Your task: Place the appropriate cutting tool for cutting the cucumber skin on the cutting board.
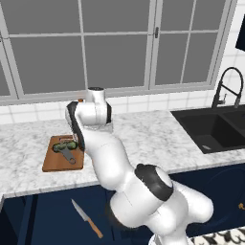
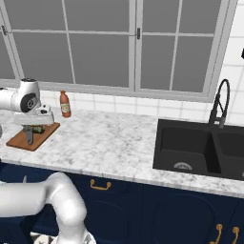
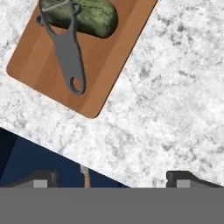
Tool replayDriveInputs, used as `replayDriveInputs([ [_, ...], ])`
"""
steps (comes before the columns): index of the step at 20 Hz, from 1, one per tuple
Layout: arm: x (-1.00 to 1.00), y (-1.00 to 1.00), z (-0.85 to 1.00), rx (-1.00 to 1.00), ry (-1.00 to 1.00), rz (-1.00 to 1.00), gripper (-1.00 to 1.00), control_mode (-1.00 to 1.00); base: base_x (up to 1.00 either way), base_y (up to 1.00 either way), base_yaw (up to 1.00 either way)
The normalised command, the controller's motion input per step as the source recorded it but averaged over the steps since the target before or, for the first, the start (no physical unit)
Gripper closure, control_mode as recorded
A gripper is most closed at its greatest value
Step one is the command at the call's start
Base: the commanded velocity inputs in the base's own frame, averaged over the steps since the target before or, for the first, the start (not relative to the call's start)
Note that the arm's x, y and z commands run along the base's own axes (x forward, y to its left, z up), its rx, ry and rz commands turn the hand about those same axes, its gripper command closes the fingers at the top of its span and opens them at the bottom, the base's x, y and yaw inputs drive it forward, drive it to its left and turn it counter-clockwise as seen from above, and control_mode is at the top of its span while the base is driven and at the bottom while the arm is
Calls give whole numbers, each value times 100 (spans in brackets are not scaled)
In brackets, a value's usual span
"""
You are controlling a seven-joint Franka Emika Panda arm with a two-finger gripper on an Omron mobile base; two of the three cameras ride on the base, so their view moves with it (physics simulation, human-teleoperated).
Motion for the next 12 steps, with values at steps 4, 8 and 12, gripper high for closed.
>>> replayDriveInputs([
  [4,-29,-100,6,26,0,-6,-100,-100,0,0,0],
  [8,-17,-100,4,28,0,-5,-100,-100,0,0,0],
  [12,-18,-100,12,29,0,-4,-100,-100,0,0,0],
])
